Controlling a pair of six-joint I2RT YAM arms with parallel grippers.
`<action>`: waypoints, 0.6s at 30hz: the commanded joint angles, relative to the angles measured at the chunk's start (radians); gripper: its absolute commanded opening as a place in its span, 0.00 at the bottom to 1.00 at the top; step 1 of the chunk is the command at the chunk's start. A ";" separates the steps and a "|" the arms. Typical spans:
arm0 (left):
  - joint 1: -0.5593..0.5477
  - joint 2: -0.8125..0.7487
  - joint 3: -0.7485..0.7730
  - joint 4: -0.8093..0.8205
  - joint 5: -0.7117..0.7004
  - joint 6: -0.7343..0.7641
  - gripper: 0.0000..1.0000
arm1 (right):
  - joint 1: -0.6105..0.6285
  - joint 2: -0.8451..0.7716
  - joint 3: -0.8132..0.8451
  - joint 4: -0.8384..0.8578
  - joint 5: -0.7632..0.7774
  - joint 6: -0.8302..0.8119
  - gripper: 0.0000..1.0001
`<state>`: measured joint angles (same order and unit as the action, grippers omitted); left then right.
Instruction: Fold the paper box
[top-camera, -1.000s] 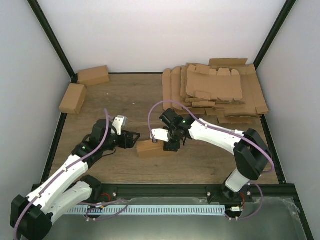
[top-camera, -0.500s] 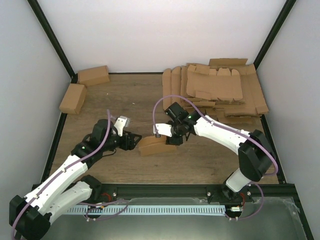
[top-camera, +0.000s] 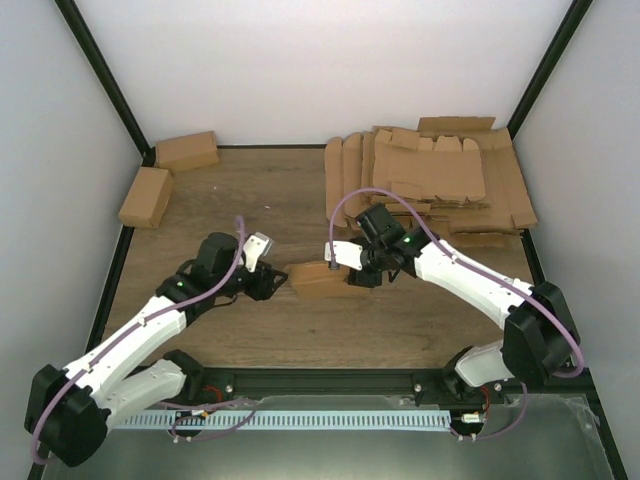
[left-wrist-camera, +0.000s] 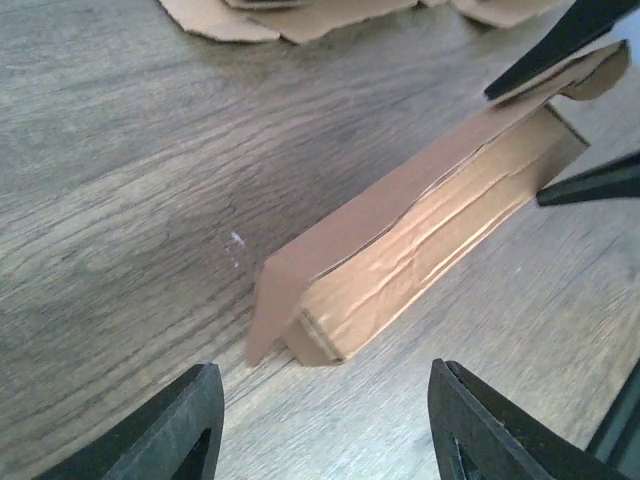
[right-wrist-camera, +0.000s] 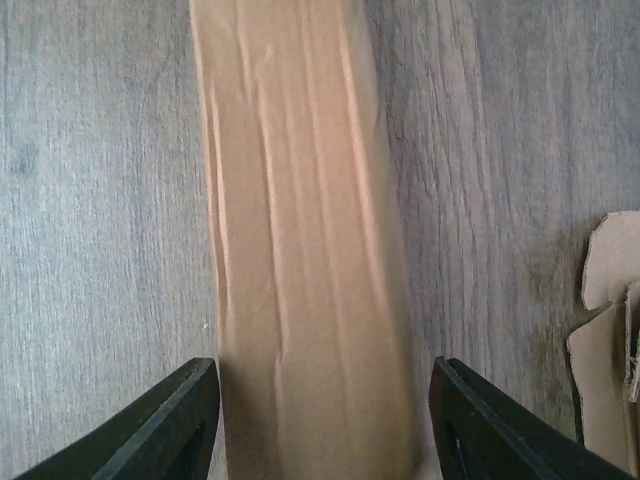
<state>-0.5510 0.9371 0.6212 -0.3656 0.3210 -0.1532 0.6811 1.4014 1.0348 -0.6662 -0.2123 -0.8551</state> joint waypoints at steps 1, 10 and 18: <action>-0.004 0.042 0.046 0.019 -0.037 0.135 0.58 | -0.013 0.023 0.000 0.049 0.008 0.022 0.60; -0.006 0.090 0.055 0.043 -0.060 0.169 0.57 | -0.014 0.061 0.009 0.051 0.011 0.072 0.63; -0.052 0.160 0.070 0.089 -0.012 0.172 0.48 | -0.014 0.040 0.035 0.039 -0.003 0.113 0.78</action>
<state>-0.5724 1.0683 0.6624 -0.3244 0.2935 0.0040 0.6754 1.4666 1.0290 -0.6346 -0.2062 -0.7738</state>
